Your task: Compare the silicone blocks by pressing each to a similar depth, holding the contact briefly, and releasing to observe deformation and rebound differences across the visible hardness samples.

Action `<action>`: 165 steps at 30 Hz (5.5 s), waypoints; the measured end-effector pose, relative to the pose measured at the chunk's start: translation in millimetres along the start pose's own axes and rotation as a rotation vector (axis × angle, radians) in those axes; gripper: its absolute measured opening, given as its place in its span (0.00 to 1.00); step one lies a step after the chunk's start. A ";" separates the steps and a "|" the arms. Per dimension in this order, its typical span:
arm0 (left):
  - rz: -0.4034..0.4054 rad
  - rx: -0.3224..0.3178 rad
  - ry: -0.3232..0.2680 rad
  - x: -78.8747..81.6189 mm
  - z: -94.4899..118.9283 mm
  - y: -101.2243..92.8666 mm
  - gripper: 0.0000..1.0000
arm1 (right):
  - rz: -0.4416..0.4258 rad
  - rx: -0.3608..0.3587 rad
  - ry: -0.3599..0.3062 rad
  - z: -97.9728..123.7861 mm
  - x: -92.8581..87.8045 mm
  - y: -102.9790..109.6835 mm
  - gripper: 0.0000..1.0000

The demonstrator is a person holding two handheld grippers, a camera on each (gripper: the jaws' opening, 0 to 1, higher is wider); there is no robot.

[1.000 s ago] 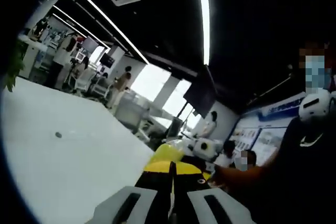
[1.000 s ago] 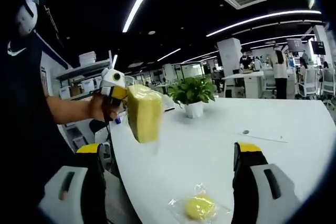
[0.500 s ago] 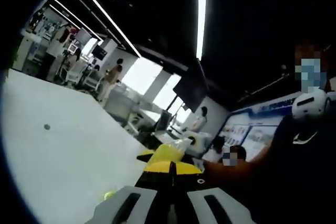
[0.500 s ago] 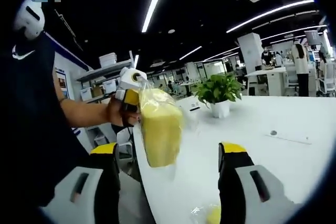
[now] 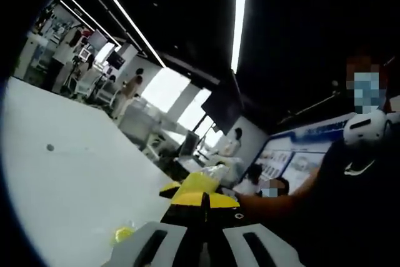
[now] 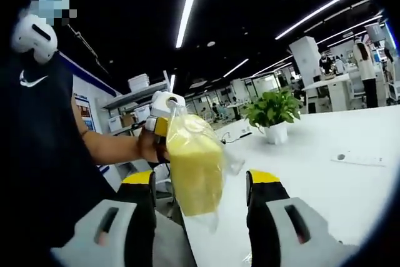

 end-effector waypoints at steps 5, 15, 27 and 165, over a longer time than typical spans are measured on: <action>-0.001 -0.006 -0.005 0.9 -1.1 -0.1 0.00 | -0.004 0.015 -0.008 -2.1 1.3 2.0 0.43; 0.008 -0.009 -0.023 2.2 2.4 -0.1 0.00 | -0.005 0.037 -0.010 -6.0 1.1 5.9 0.27; 0.002 -0.005 -0.011 1.0 0.8 -3.4 0.00 | -0.015 0.022 0.023 -7.0 2.4 4.8 0.21; -0.194 0.220 0.074 6.4 17.0 -6.0 0.00 | 0.069 -0.226 -0.065 4.3 -2.1 -7.7 0.96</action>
Point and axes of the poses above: the point that each gripper's makers call its tool centre point, and the gripper's own axes: z roughly backward along the fingers, y roughly to its left, x roughly out of its top, the point moved 9 cm from there along z, roughly backward along the fingers, and after that the axes turned 9 degrees about -z, right-handed, at the moved point
